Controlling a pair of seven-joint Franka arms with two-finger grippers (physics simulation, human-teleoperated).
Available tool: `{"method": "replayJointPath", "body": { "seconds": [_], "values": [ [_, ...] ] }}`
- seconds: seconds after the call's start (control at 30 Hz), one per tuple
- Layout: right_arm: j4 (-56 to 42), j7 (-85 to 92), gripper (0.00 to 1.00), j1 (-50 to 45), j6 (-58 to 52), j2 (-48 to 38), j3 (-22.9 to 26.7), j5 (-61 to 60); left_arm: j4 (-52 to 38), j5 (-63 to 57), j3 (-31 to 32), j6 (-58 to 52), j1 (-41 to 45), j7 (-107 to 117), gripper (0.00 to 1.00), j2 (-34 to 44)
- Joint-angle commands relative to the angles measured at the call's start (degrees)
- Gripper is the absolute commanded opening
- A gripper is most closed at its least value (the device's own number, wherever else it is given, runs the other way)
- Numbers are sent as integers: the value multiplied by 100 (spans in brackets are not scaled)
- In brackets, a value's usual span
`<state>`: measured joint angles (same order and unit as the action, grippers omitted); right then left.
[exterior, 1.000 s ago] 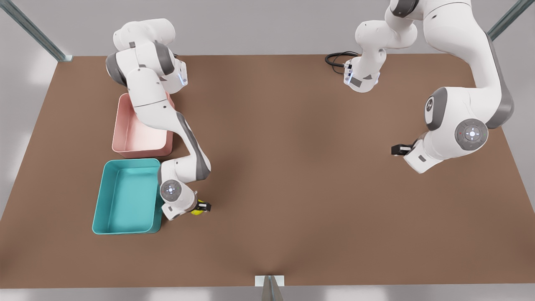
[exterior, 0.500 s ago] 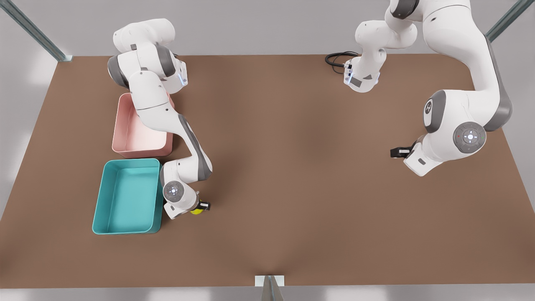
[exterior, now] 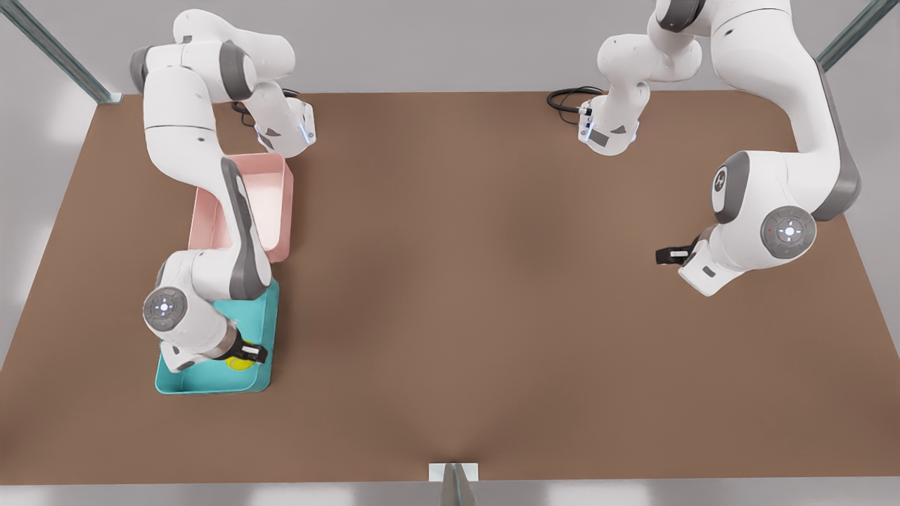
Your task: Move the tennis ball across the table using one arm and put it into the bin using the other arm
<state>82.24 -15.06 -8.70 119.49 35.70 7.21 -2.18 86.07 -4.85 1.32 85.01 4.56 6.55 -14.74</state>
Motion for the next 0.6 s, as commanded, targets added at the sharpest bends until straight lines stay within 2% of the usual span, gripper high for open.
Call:
{"method": "replayJointPath", "body": {
  "seconds": [0.0,0.07,0.1,0.13,0.2,0.27,0.33,0.37,0.4,0.47,0.5,0.57],
  "values": [
    [29,2130,76,298,-752,59,34,200,-3,2,0,-55,1,118,100,6],
    [99,2245,76,483,-760,68,26,192,-3,2,9,-55,1,118,100,6],
    [108,2236,82,500,-760,95,26,192,-3,2,0,-55,1,118,100,6],
    [108,2175,100,571,-760,104,26,165,-3,2,0,-81,1,118,100,6],
    [47,2078,100,527,-1024,148,-27,86,-11,-7,0,-134,1,127,100,15],
    [-278,1165,100,386,-1471,130,-62,-301,-11,2,0,-160,1,127,100,15],
    [-1376,715,100,210,-3413,7,8,-204,-11,2,0,-160,1,127,100,24],
    [-1685,733,100,193,-4021,-274,-1,-169,-11,-7,9,-160,1,119,100,24],
    [-1580,715,100,237,-4082,-766,-80,-2,-11,-7,9,-160,1,127,100,24],
    [-499,698,100,685,-4083,-2207,-625,121,-11,-16,9,-160,1,118,100,24],
    [-209,724,100,703,-4056,-2550,-625,113,-11,-16,9,-160,1,118,100,24],
    [-103,698,100,694,-4048,-2709,-625,113,-11,-16,0,-169,1,118,100,24]
  ]
}}
